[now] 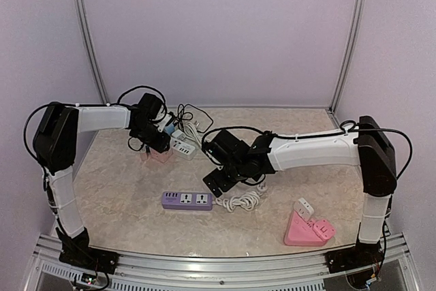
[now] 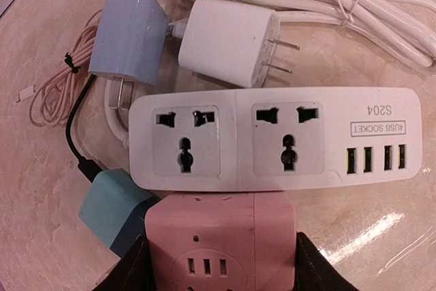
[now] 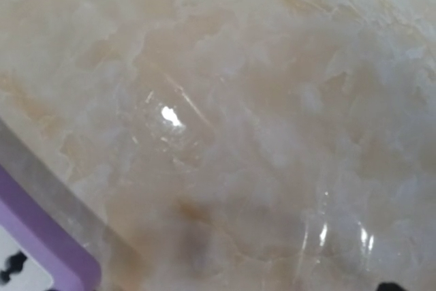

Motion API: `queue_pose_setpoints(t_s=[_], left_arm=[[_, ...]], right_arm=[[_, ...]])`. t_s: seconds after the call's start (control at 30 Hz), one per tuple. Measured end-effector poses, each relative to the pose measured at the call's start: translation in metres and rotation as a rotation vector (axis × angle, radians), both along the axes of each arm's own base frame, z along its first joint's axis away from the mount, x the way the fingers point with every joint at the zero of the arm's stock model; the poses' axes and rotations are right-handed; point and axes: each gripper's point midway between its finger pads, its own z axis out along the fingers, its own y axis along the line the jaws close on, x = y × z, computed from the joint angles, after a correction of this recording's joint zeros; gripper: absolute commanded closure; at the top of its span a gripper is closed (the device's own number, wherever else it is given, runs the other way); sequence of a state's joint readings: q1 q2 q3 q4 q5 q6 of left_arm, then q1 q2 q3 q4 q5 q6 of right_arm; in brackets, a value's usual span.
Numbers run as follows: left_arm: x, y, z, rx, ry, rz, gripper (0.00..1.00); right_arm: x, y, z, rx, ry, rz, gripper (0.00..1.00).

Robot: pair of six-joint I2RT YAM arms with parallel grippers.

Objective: Insert the plug
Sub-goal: Pick up the plug from the center of the board.

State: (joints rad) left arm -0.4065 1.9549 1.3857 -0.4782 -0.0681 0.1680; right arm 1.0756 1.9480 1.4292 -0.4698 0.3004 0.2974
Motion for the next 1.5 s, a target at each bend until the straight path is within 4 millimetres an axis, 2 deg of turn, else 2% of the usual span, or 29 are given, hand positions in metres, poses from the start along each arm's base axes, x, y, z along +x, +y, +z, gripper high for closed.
queue_pose_setpoints(t_s=[0.1, 0.2, 0.27, 0.33, 0.4, 0.47, 0.57, 0.67, 0.73, 0.8, 0.87, 1.03, 1.2, 1.37, 1.43, 1.5], left_arm=[[-0.002, 0.002, 0.0, 0.005, 0.012, 0.001, 1.0], [-0.005, 0.004, 0.002, 0.006, 0.028, 0.0, 1.0], [-0.013, 0.007, 0.007, 0.011, 0.048, -0.004, 1.0], [-0.021, 0.007, 0.021, -0.002, 0.053, -0.017, 1.0], [-0.03, 0.004, 0.047, -0.034, 0.034, -0.035, 1.0], [-0.043, -0.002, 0.083, -0.083, -0.011, -0.066, 1.0], [-0.072, -0.021, 0.146, -0.163, -0.1, -0.148, 1.0], [-0.11, -0.048, 0.205, -0.254, -0.183, -0.269, 1.0], [-0.135, -0.062, 0.233, -0.313, -0.204, -0.342, 1.0], [-0.148, -0.067, 0.248, -0.351, -0.206, -0.377, 1.0], [-0.155, -0.069, 0.254, -0.374, -0.192, -0.394, 1.0], [-0.169, -0.076, 0.24, -0.38, -0.107, -0.413, 1.0], [-0.174, -0.08, 0.236, -0.393, -0.067, -0.411, 1.0], [-0.179, -0.087, 0.243, -0.42, -0.063, -0.431, 1.0], [-0.179, -0.087, 0.244, -0.425, -0.062, -0.428, 1.0], [-0.179, -0.087, 0.244, -0.428, -0.06, -0.425, 1.0]], right_arm=[[-0.002, -0.001, 0.002, -0.002, -0.009, 0.007, 0.0], [-0.006, -0.002, 0.011, 0.01, -0.034, 0.02, 0.0], [-0.009, -0.001, 0.024, 0.031, -0.067, 0.038, 0.0], [-0.014, 0.004, 0.044, 0.074, -0.117, 0.061, 0.0], [-0.019, 0.013, 0.066, 0.124, -0.175, 0.091, 0.0], [-0.025, 0.026, 0.091, 0.189, -0.244, 0.127, 0.0], [-0.032, 0.049, 0.129, 0.294, -0.361, 0.176, 0.01], [-0.034, 0.065, 0.157, 0.36, -0.471, 0.209, 0.0], [-0.034, 0.075, 0.176, 0.408, -0.54, 0.223, 0.0], [-0.033, 0.084, 0.191, 0.443, -0.599, 0.239, 0.0], [-0.033, 0.092, 0.202, 0.467, -0.643, 0.256, 0.0], [-0.026, 0.104, 0.222, 0.485, -0.73, 0.251, 0.0], [-0.025, 0.115, 0.219, 0.454, -0.765, 0.272, 0.0], [-0.024, 0.124, 0.201, 0.417, -0.753, 0.302, 0.02], [-0.024, 0.125, 0.197, 0.41, -0.747, 0.303, 0.13], [-0.021, 0.122, 0.198, 0.401, -0.752, 0.276, 0.35]])
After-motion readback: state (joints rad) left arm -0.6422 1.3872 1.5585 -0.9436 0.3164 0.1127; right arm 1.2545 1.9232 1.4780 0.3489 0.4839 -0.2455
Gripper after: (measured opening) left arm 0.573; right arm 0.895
